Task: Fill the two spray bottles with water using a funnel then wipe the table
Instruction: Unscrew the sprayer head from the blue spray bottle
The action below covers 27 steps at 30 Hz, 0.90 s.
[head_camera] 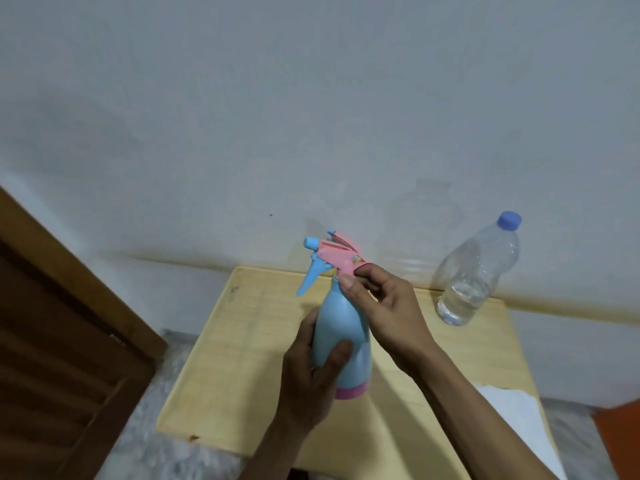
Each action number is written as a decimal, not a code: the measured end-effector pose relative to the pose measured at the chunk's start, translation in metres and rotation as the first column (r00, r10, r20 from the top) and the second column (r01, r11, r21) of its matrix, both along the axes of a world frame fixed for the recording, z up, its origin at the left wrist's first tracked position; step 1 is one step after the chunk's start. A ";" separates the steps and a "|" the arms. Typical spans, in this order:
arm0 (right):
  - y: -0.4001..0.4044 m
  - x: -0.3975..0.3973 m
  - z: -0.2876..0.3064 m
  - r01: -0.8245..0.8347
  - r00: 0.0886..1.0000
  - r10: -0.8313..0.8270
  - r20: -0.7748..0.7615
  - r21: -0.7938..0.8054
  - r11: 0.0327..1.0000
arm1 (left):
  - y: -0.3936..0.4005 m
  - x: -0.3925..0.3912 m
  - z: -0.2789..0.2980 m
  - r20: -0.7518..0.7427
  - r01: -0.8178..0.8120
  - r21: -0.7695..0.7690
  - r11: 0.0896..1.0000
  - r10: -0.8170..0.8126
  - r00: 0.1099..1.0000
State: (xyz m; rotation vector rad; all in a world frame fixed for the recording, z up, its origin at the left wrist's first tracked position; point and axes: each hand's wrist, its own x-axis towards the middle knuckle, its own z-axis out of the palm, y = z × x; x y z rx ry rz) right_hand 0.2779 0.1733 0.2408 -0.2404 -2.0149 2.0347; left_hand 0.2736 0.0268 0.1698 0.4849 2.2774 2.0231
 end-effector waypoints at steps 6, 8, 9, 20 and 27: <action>-0.015 0.020 0.007 0.184 0.983 -0.186 -0.005 -0.130 0.974 | 0.000 0.019 0.016 -0.001 0.026 0.034 0.999 -0.026 1.000; -0.018 0.023 0.011 0.183 0.983 -0.186 -0.004 -0.148 0.972 | 0.000 0.019 0.020 0.000 0.030 0.047 0.998 -0.030 1.000; -0.019 0.024 0.012 0.183 0.983 -0.185 -0.002 -0.146 0.972 | 0.000 0.018 0.021 0.015 0.031 0.061 0.998 -0.032 0.999; -0.051 0.018 0.035 0.206 0.974 -0.220 -0.059 -0.176 0.963 | -0.020 0.002 0.037 0.048 0.055 0.177 0.983 -0.065 0.997; -0.080 0.012 0.033 0.224 0.973 -0.231 -0.014 -0.196 0.955 | -0.044 -0.006 0.037 -0.005 0.076 0.142 0.987 -0.076 0.997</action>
